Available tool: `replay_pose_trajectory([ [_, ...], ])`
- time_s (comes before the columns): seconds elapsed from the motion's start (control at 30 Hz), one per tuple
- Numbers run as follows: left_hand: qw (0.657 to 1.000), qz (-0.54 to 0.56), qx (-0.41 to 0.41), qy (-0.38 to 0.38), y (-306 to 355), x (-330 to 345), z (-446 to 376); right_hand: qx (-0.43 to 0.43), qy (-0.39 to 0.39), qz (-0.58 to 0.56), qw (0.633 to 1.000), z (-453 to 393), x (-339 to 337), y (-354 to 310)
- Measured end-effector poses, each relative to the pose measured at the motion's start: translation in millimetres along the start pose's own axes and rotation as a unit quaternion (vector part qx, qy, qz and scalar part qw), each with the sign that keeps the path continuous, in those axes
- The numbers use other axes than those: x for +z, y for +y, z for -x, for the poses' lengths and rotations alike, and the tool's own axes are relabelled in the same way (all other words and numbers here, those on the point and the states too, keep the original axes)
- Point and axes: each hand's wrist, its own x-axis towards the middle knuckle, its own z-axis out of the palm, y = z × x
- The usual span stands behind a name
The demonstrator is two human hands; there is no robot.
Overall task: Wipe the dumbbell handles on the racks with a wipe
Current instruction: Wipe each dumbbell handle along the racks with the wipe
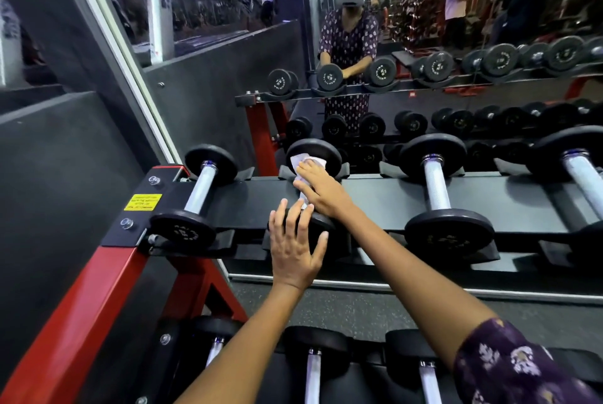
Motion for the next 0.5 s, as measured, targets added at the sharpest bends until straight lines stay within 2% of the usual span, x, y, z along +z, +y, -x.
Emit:
replay_pose_trajectory([
  [0.1, 1.000, 0.004, 0.004, 0.002, -0.8, -1.1, 0.5, -0.027, 0.007, 0.032, 0.999, -1.8, -6.4, 9.6],
  [0.23, 1.000, 0.004, 0.003, 0.001, -2.0, -0.6, 1.0, 0.003, 0.046, 0.022, 0.999, 9.6, -3.8, 19.1],
  [0.4, 1.000, 0.003, -0.002, 0.013, -1.2, 2.2, -0.1, -0.051, -0.012, 0.108, 0.993, -14.5, -5.6, 1.7],
  [0.5, 1.000, 0.008, 0.003, 0.012, -1.6, 2.5, 1.0, -0.029, 0.006, 0.068, 0.997, -13.0, -12.4, 10.5],
])
